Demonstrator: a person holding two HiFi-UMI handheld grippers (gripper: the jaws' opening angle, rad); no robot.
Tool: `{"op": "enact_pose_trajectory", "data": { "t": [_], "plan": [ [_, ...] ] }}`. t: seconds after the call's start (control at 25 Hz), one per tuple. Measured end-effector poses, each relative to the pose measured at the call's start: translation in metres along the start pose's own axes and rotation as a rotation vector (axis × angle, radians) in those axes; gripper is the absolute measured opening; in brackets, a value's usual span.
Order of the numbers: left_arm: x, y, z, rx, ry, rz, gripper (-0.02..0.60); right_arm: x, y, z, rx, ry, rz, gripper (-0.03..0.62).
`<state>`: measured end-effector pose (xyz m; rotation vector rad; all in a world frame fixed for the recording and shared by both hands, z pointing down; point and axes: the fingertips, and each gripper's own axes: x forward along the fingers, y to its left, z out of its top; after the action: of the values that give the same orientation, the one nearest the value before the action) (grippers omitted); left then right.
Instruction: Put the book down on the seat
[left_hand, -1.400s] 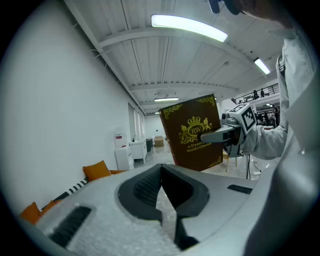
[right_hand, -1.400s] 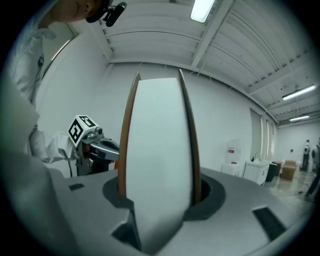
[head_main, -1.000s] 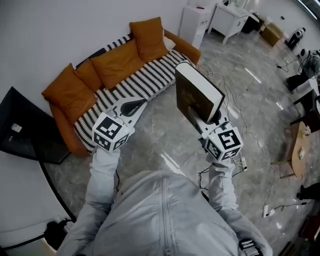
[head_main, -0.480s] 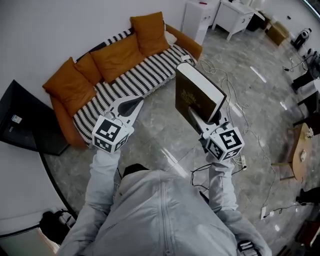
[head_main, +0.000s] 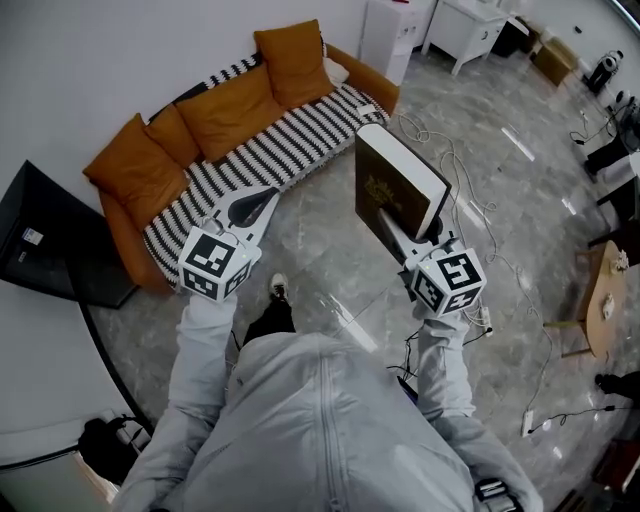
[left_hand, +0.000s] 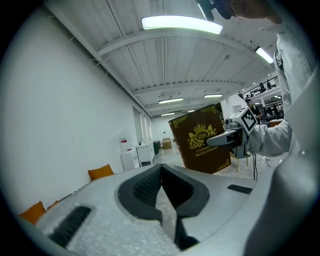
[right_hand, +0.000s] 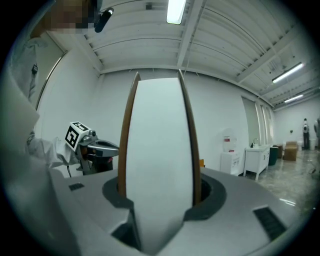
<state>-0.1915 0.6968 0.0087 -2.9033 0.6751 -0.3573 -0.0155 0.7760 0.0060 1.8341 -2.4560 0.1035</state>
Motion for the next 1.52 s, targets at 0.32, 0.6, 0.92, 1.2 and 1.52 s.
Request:
{"op": "enact_pose_trajectory", "data": {
  "t": [0.32, 0.6, 0.92, 1.2, 1.52],
  "plan": [
    [0.018, 0.024, -0.002, -0.02, -0.012, 0.02, 0.026, 0.021, -0.011, 0.001, -0.011, 0.001, -0.007, 0.233],
    [0.058, 0.071, -0.013, -0.026, -0.027, 0.014, 0.026, 0.07, -0.038, 0.001, -0.036, 0.008, -0.023, 0.233],
    [0.114, 0.156, -0.02, -0.017, -0.02, 0.01, 0.026, 0.16, -0.072, 0.008, -0.01, 0.027, -0.018, 0.233],
    [0.156, 0.236, -0.027, -0.007, 0.005, 0.032, 0.026, 0.238, -0.096, 0.026, 0.007, 0.028, -0.016, 0.233],
    [0.191, 0.292, -0.039, -0.026, 0.016, 0.009, 0.026, 0.304, -0.114, 0.034, 0.039, 0.035, -0.018, 0.238]
  ]
}}
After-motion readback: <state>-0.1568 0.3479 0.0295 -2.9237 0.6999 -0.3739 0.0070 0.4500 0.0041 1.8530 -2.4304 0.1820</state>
